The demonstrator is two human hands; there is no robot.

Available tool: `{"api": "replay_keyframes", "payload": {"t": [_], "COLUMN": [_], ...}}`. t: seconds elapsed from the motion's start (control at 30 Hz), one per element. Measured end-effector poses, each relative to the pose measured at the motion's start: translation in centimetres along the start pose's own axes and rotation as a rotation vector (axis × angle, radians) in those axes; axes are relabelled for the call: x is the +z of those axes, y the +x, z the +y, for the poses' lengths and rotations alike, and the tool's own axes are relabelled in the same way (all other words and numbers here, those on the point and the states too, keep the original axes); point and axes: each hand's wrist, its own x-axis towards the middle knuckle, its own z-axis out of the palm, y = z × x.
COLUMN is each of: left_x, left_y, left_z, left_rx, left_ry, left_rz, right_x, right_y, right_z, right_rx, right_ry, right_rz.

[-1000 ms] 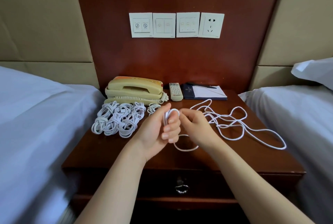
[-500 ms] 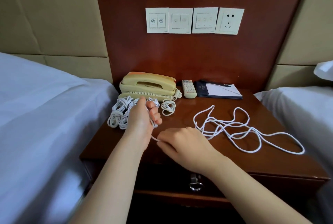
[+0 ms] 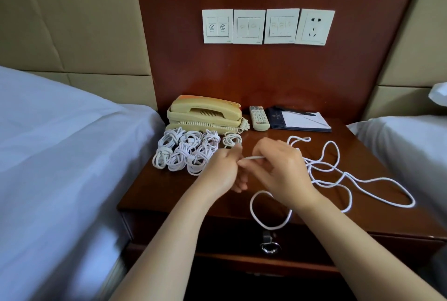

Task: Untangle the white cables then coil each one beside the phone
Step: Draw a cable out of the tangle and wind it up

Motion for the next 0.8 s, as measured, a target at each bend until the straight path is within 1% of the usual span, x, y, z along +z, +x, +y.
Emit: {"api": "replay_keyframes", "payload": {"t": [0.1, 0.2, 0.3, 0.37, 0.43, 0.47, 0.53, 0.6, 0.73, 0.8], "left_x": [0.2, 0.2, 0.3, 0.2, 0.0, -0.2, -0.6, -0.9, -1.4, -1.8], "left_y": [-0.3, -0.6, -0.9, -0.9, -0.7, -0.6, -0.2, 0.4, 1.6, 2.0], "left_z": [0.5, 1.0, 1.2, 1.1, 1.1, 1.1, 0.9, 0.7, 0.4, 0.4], "left_rx": [-0.107, -0.17, -0.166, -0.112, -0.061, -0.054, -0.047, -0.035, -0.016, -0.011], "left_ry": [-0.184, -0.329, -0.432, -0.461, -0.515, -0.57, -0.703, -0.782, -0.874, -0.917], "left_rz": [-0.243, -0.43, -0.581, -0.629, -0.609, -0.575, -0.464, -0.335, -0.15, -0.084], "right_x": [-0.2, -0.2, -0.1, -0.1, -0.3, -0.3, -0.5, -0.7, -1.8, -2.7], "right_y": [0.0, 0.1, 0.1, -0.1, -0.4, -0.7, -1.4, -2.0, -2.7, -2.8], "right_z": [0.6, 1.4, 2.4, 3.3, 4.5, 5.2, 6.7, 8.2, 10.6, 11.7], "right_rx": [0.095, 0.182, 0.235, 0.258, 0.251, 0.247, 0.28, 0.313, 0.261, 0.379], "right_ry": [0.036, 0.076, 0.109, 0.095, 0.031, -0.007, -0.083, -0.146, -0.394, -0.407], "right_rz": [0.001, -0.007, -0.013, -0.019, -0.027, -0.044, -0.096, -0.136, -0.105, -0.094]}}
